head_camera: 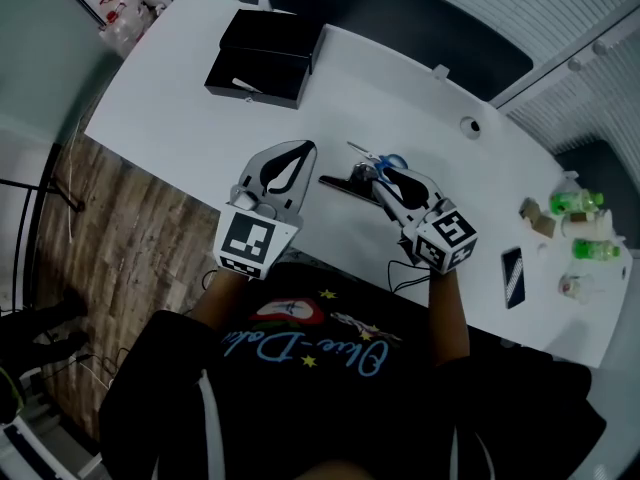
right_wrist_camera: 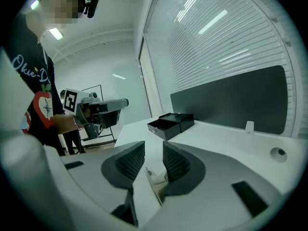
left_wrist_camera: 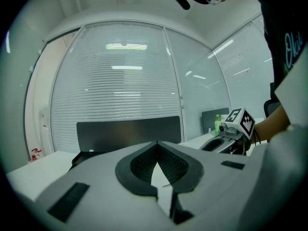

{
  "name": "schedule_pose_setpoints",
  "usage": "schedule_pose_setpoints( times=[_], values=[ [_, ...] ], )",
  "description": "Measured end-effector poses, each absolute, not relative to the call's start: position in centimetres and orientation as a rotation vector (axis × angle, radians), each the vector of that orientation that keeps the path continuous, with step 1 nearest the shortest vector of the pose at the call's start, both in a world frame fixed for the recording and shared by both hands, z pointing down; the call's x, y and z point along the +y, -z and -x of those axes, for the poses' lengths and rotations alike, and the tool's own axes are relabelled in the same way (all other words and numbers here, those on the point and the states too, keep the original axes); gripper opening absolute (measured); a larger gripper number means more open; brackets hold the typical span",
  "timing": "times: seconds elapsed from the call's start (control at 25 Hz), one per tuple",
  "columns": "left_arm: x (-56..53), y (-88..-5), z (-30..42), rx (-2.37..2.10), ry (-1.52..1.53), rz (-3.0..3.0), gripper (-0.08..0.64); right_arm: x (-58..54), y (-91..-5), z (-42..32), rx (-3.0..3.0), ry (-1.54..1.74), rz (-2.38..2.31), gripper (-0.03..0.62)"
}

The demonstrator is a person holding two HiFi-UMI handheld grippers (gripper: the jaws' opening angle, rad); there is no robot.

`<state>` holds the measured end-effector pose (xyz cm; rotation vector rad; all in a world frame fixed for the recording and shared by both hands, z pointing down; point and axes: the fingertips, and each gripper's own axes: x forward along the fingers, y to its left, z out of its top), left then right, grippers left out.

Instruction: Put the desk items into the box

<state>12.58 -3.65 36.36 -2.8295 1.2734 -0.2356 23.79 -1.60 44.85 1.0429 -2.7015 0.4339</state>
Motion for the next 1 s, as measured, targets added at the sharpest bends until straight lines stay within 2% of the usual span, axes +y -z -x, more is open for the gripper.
schedule_pose_setpoints(
  times=[1.0],
  values=[
    [-6.4, -37.7, -13.8, 1.310, 0.311, 2.828, 0.008, -3.6, -51.6, -24.0, -2.529, -0.583, -0.879, 0.124]
  ],
)
